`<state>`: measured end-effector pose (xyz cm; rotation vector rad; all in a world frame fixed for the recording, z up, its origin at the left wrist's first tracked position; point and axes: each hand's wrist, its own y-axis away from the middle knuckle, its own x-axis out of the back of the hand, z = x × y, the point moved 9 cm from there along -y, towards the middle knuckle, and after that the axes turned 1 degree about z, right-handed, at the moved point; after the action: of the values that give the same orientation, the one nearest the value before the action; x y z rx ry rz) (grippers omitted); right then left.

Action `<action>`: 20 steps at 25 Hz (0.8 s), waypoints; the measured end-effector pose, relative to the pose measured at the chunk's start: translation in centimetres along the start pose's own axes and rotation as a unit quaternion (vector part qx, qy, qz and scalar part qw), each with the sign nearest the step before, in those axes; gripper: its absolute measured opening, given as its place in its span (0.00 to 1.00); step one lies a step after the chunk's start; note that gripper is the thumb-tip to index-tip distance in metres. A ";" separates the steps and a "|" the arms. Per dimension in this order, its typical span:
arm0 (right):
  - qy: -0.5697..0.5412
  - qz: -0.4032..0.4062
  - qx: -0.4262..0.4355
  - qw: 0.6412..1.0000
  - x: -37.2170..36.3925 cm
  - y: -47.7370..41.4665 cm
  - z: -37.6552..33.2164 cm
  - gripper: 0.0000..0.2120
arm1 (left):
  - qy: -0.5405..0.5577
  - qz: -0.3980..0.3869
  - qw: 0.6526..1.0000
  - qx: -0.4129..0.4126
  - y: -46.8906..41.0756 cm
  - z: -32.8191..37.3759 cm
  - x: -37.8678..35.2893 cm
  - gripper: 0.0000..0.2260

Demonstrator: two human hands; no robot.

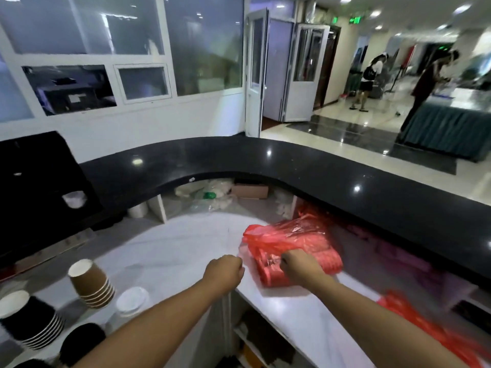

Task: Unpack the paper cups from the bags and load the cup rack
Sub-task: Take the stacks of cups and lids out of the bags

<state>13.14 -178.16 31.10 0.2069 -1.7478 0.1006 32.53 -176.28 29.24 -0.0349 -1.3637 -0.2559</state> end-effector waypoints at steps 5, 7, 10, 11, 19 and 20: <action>-0.013 -0.003 -0.006 1.000 -0.8 -5.0 6.1 0.11 | -0.048 -0.016 0.999 -0.021 -5.7 4.7 -1.4 0.17; 0.001 0.014 0.022 1.000 -0.8 -7.4 6.0 0.10 | -0.074 -0.030 0.996 -0.032 -8.0 4.6 -2.4 0.14; 0.028 0.032 0.066 0.997 -1.3 -11.8 5.6 0.11 | -0.086 -0.033 0.994 -0.059 -11.9 3.7 -3.1 0.12; 0.035 0.033 0.070 0.996 -1.8 -13.3 5.8 0.12 | -0.085 -0.036 0.994 -0.066 -13.3 3.4 -3.3 0.11; 0.168 -0.061 0.046 0.983 -5.2 -16.6 8.8 0.14 | 0.032 0.080 0.979 -0.185 -20.8 3.6 -4.3 0.11; 0.171 -0.077 0.036 0.982 -5.2 -15.7 9.5 0.13 | 0.052 0.091 0.975 -0.194 -21.1 4.1 -4.7 0.11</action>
<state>7.97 -194.82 23.47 0.3556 -1.3810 0.0803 23.50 -195.29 22.96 -0.4640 -1.1802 -0.3619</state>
